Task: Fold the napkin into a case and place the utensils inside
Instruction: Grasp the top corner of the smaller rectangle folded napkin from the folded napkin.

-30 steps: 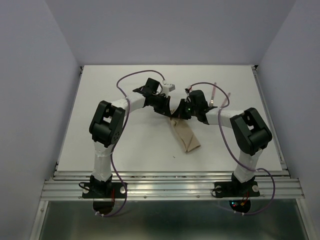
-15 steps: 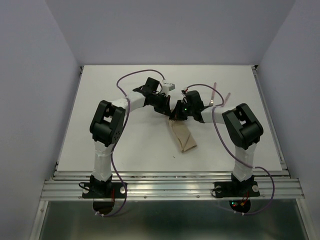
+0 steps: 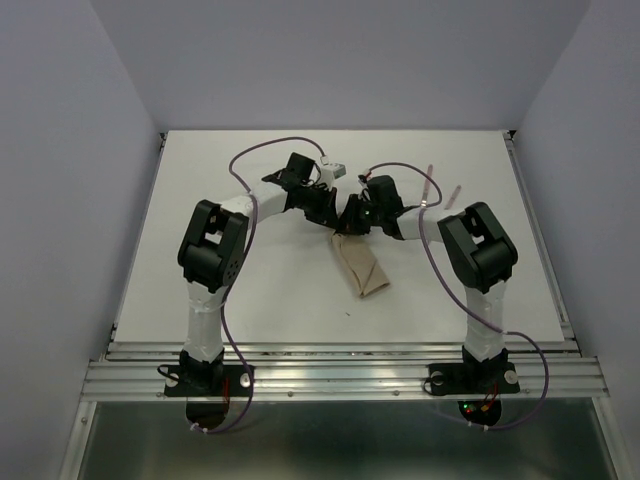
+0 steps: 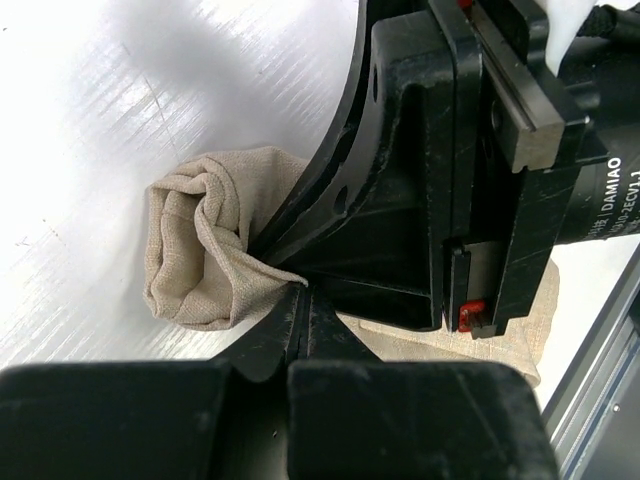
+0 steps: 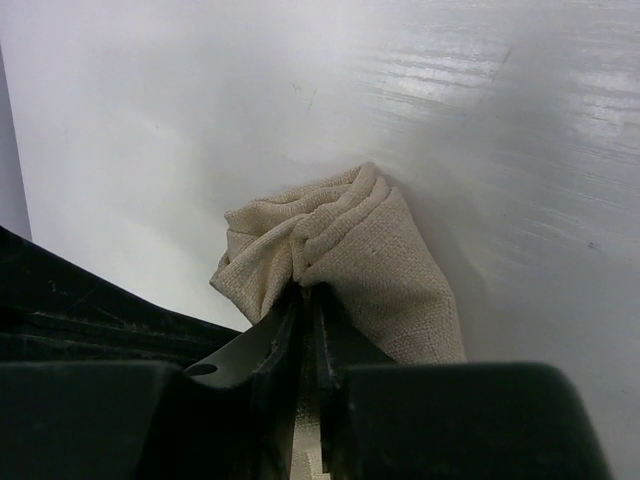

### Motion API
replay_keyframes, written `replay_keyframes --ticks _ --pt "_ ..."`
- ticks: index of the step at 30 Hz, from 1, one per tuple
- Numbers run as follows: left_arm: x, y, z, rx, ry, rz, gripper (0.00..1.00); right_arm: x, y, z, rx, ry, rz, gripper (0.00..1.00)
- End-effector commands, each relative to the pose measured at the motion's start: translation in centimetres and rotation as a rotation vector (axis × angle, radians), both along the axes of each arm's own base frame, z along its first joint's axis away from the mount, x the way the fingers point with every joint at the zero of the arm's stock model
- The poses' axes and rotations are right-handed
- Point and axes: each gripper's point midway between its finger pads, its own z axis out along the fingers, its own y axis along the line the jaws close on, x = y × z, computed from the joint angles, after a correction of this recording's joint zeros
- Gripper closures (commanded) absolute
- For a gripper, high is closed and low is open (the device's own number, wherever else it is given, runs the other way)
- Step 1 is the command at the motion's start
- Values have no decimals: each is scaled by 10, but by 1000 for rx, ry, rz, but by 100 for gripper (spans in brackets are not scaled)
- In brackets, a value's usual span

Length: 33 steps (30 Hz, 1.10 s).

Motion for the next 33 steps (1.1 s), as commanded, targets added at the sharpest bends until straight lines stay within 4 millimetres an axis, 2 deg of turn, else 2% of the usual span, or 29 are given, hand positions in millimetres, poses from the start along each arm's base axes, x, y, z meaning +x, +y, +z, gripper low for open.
replay_keyframes --ticks 1,3,8,17,26,29,32,33 --pt "-12 -20 23 -72 -20 -64 100 -4 17 30 60 -76 64 81" --pt "-11 -21 22 -71 -20 -65 100 -6 15 41 66 -97 65 80" --pt "-7 -18 26 -65 -34 -61 100 -14 6 47 47 -118 51 73" --pt "-6 -11 25 -52 -43 -63 100 -20 -4 62 35 -154 23 74" --pt "-6 -11 24 -56 -40 -68 100 -18 -13 67 7 -170 -22 59" --pt "-6 -11 24 -58 -39 -68 100 -17 -16 73 12 -182 -51 60" --pt "-7 -10 23 -57 -38 -68 100 -11 -20 79 23 -208 -104 69" --pt "-7 -10 21 -55 -36 -68 100 -11 -27 75 28 -194 -137 70"
